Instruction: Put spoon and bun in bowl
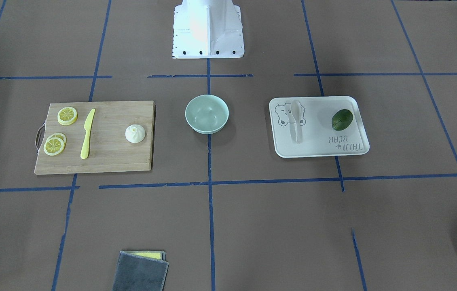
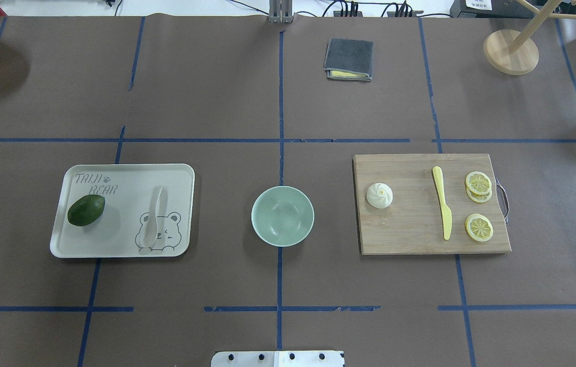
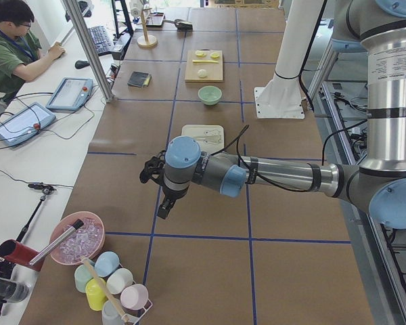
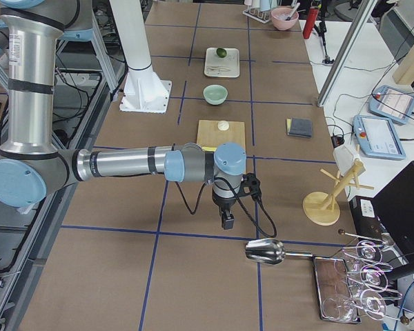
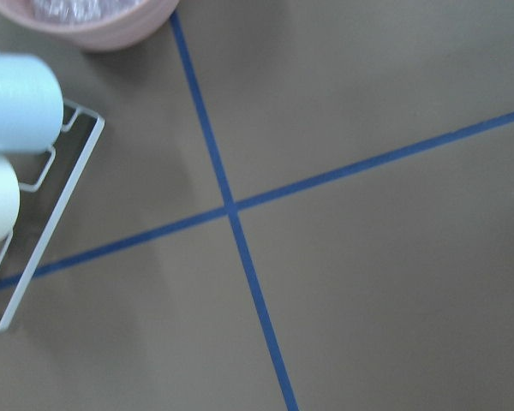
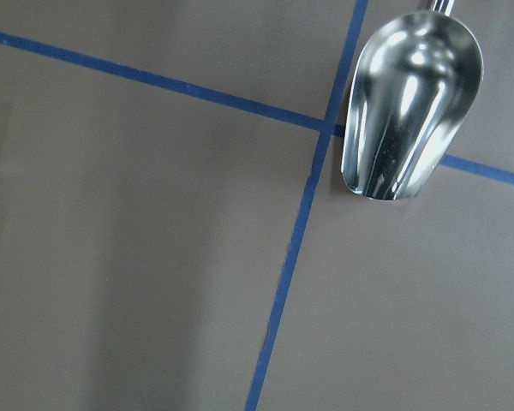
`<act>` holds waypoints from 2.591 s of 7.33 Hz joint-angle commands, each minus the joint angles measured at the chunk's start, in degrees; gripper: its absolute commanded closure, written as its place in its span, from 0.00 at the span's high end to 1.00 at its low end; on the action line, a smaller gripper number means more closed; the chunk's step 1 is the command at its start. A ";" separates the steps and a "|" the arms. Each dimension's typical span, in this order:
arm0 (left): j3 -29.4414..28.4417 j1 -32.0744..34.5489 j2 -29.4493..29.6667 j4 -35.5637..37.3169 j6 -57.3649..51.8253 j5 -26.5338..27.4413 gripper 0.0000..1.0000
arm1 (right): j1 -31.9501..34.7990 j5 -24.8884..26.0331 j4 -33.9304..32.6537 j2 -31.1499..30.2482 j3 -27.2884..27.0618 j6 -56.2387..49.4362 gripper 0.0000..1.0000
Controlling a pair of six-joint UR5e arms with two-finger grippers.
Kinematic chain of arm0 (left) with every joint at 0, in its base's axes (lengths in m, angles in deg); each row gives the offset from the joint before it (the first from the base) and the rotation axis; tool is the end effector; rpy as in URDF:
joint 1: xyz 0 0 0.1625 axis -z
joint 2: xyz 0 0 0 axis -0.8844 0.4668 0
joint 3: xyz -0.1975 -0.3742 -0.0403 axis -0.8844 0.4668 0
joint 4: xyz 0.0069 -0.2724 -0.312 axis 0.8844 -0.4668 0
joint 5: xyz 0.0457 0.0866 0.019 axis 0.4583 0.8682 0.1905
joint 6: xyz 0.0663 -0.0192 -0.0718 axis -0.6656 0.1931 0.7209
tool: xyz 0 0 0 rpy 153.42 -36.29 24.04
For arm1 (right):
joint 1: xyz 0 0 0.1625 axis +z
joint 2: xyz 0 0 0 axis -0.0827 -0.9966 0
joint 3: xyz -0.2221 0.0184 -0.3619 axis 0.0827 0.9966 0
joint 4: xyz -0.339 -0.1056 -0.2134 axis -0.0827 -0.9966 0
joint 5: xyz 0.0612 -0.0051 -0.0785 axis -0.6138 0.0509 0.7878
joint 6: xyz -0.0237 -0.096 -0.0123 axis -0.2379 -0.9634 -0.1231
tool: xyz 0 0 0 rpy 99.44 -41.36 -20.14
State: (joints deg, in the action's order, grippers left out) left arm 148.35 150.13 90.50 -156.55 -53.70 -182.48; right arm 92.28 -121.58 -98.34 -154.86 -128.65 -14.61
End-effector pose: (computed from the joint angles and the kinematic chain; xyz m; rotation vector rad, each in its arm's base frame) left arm -0.0456 -0.4751 0.5666 0.4342 0.7637 0.3056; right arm 0.0460 -0.4478 0.6052 0.1093 -0.7482 -0.2351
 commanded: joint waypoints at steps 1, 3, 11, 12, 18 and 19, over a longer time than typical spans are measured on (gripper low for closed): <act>-1.24 -0.50 3.78 -11.47 0.05 -0.03 1.00 | 0.00 -1.89 2.06 0.16 -0.46 2.65 1.00; -3.01 -2.68 4.68 -20.73 3.10 -0.65 1.00 | 0.00 -2.07 2.06 0.25 -0.55 2.66 1.00; 6.39 -43.01 10.22 -18.59 56.54 29.45 1.00 | 0.00 -4.88 2.06 0.16 -0.38 2.66 1.00; 6.57 -47.22 11.44 -12.83 59.00 34.02 1.00 | 0.00 -4.88 2.15 0.16 -0.38 2.57 1.00; 0.86 -60.35 17.69 -10.84 79.16 43.47 0.69 | 0.00 -4.88 2.06 0.34 -0.29 2.75 1.00; 0.68 -60.36 17.69 -10.84 78.98 43.47 0.63 | 0.00 -4.88 2.06 0.34 -0.20 2.75 1.00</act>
State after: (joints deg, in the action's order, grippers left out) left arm 149.65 90.07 107.90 -167.39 25.22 -139.14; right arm 92.28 -126.46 -96.28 -154.52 -128.92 -11.87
